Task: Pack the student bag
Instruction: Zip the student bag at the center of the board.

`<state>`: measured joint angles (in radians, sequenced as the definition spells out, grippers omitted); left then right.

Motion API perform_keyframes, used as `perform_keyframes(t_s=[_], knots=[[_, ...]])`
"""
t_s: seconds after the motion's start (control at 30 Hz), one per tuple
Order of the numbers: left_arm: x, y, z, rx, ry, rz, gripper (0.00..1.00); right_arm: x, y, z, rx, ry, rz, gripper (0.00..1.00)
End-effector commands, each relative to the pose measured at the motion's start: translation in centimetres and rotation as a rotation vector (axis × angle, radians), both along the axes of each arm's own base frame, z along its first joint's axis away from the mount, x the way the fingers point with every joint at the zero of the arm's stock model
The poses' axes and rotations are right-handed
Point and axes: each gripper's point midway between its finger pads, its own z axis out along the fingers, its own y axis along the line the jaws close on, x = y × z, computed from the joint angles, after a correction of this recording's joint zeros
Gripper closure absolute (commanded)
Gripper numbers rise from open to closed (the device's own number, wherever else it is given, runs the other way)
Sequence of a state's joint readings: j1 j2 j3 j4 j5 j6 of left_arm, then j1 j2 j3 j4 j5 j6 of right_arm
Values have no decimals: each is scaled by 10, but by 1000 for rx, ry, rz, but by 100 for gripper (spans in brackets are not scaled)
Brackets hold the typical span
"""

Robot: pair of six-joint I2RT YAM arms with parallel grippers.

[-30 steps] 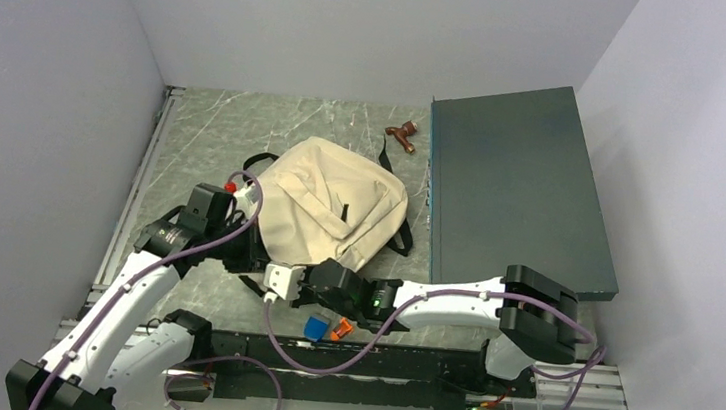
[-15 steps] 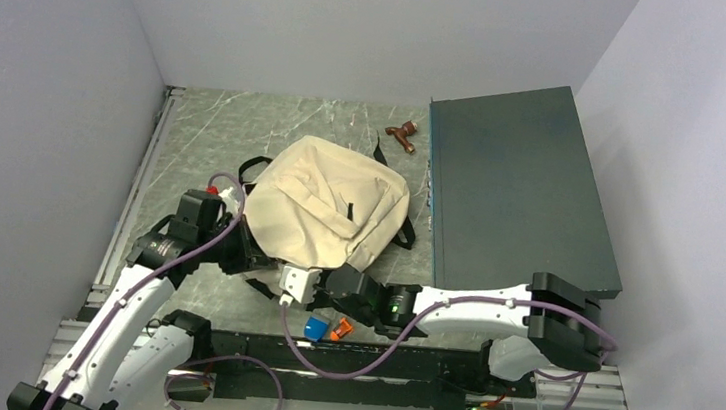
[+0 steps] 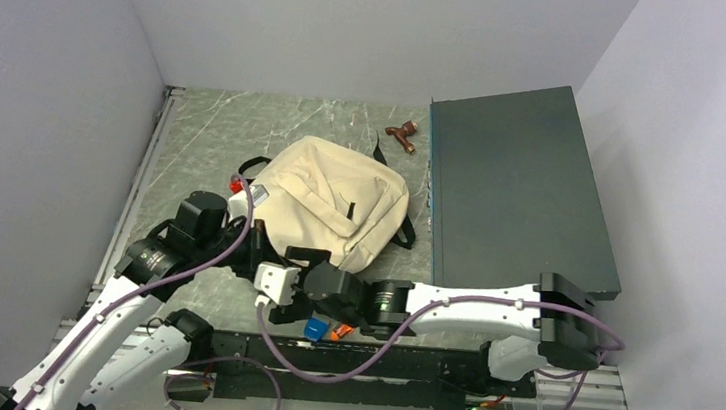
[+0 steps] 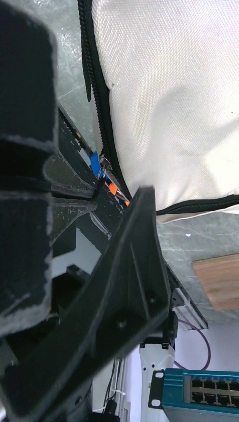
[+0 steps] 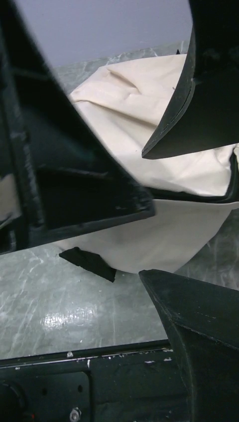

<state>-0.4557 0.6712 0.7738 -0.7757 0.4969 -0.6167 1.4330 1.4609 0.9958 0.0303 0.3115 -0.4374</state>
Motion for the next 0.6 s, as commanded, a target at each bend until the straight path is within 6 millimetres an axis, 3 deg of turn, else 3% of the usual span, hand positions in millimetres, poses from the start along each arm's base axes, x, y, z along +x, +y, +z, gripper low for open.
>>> perform_keyframes(t_s=[0.0,0.1,0.2,0.27,0.37,0.4,0.5,0.57], knots=[[-4,-10,38,-63,-118,-78,100,15,12,5,-12,-44,-76,16],[-1,-1,40,-22,-150,-45,100,26,13,1,-41,-83,-136,19],[5,9,33,32,-158,11,100,38,13,-5,-80,-132,-191,31],[11,19,21,93,-126,74,100,43,12,-9,-106,-149,-210,51],[25,46,-2,247,-82,213,100,42,8,-10,-108,-142,-217,94],[29,57,-9,308,-71,265,100,42,4,-14,-127,-137,-222,100],[46,94,-25,482,-76,421,100,41,-7,-23,-179,-132,-211,100],[52,109,-33,522,-50,488,100,39,-12,-27,-208,-121,-193,100]])
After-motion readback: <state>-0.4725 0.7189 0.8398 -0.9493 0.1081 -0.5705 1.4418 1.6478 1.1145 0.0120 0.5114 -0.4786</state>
